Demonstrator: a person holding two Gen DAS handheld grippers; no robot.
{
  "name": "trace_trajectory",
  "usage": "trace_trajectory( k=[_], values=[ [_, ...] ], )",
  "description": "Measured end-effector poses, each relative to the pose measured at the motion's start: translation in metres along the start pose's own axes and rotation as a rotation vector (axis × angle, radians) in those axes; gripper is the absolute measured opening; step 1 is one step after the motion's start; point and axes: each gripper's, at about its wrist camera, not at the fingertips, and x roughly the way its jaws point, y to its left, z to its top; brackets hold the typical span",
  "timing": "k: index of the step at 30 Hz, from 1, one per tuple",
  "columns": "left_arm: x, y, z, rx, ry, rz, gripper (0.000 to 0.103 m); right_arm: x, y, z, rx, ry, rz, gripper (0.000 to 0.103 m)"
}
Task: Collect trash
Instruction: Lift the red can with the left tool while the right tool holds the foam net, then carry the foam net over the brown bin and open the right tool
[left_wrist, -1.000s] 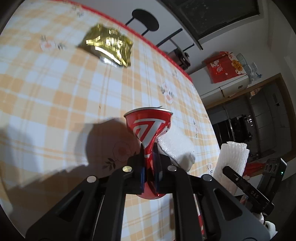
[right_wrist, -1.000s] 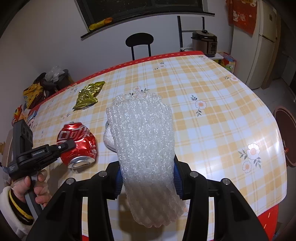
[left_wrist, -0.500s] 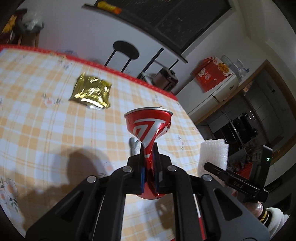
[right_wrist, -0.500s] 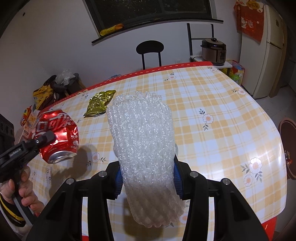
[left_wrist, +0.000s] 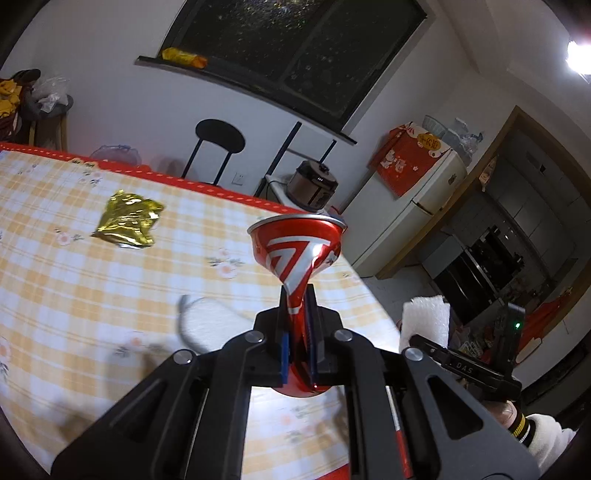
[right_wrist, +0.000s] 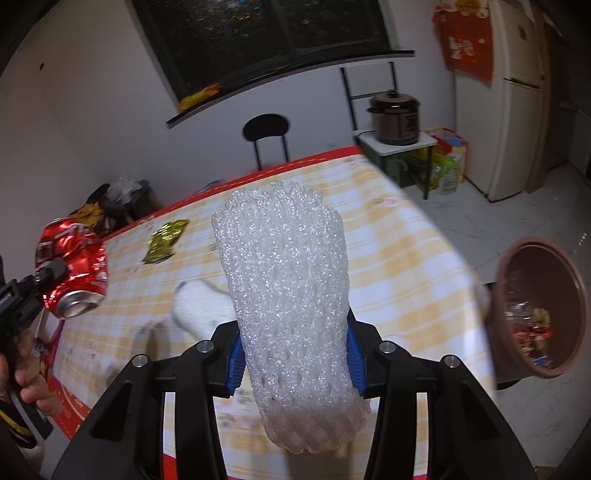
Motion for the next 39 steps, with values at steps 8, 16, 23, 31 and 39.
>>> trace_trajectory(
  k=[8, 16, 23, 31, 39],
  values=[
    [0.035, -0.083, -0.016, 0.017, 0.012, 0.012, 0.011, -0.033, -0.162, 0.014, 0.128, -0.04, -0.133, 0.044],
    [0.062, -0.142, -0.024, 0.065, 0.029, 0.028, 0.011, -0.034, -0.282, 0.014, 0.204, -0.015, -0.254, 0.045],
    [0.087, -0.179, -0.028, 0.116, 0.067, 0.033, 0.011, -0.027, -0.331, 0.01, 0.244, -0.003, -0.299, 0.054],
    [0.118, -0.216, -0.03, 0.181, 0.11, -0.001, 0.011, -0.044, -0.334, 0.02, 0.226, -0.081, -0.295, 0.09],
    [0.154, -0.254, -0.04, 0.241, 0.173, -0.08, 0.011, -0.105, -0.313, 0.036, 0.185, -0.221, -0.317, 0.098]
  ],
)
